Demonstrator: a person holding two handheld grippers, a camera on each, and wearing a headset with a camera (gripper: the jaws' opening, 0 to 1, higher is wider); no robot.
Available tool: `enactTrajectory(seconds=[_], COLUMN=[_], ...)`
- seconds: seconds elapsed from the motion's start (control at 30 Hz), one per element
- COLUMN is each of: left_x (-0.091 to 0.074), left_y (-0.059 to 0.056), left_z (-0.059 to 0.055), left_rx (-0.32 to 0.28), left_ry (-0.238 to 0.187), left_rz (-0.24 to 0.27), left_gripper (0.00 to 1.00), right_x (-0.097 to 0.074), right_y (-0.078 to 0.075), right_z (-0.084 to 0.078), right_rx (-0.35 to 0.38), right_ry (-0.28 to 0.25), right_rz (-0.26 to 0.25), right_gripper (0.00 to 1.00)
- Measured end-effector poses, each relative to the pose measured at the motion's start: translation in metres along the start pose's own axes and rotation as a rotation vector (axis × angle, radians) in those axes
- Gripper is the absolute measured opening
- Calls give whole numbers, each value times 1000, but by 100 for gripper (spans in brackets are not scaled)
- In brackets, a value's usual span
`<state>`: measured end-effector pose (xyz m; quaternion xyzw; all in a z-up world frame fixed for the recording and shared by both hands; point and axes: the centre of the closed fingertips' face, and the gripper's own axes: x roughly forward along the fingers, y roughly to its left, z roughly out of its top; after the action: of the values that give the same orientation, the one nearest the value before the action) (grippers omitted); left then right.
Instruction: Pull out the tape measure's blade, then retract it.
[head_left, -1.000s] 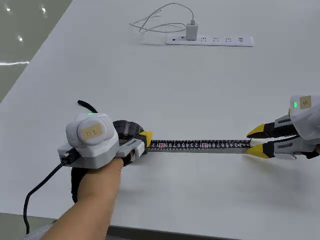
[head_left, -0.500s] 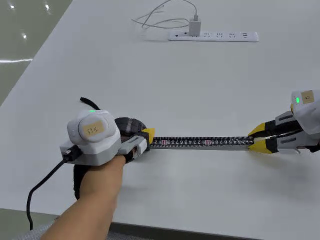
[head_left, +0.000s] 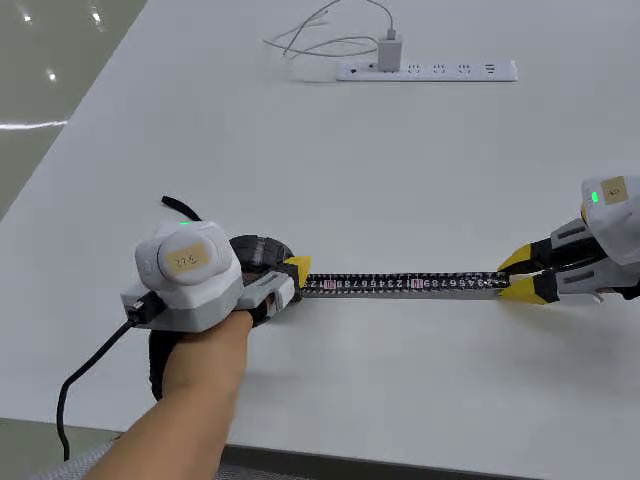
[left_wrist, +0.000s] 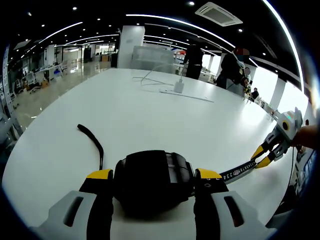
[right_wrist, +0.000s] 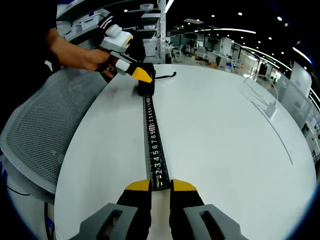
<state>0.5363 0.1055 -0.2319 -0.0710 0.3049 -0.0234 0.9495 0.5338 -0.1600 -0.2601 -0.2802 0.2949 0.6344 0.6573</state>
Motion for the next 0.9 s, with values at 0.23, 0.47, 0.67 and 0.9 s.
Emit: enactTrajectory(seconds=[0.23,0.47,0.67,0.9], left_x=[-1,-1,-2,-1], left_y=[0,0,0,0], left_z=[-1,0,0,-1], left_rx=[5,10,16,17], left_ry=[-1,-1,-5,-9], left_rz=[11,7,3,-1], left_gripper=[59,58,57,57], right_x=[-1,-1,-1,0], right_y=[1,1,0,1], right_z=[-1,-2,-2,0], right_rx=[-2,-10,-16,-16], right_ry=[0,8,15,14], right_rz=[-4,-11,-16,-17], right_gripper=[9,9,9,9])
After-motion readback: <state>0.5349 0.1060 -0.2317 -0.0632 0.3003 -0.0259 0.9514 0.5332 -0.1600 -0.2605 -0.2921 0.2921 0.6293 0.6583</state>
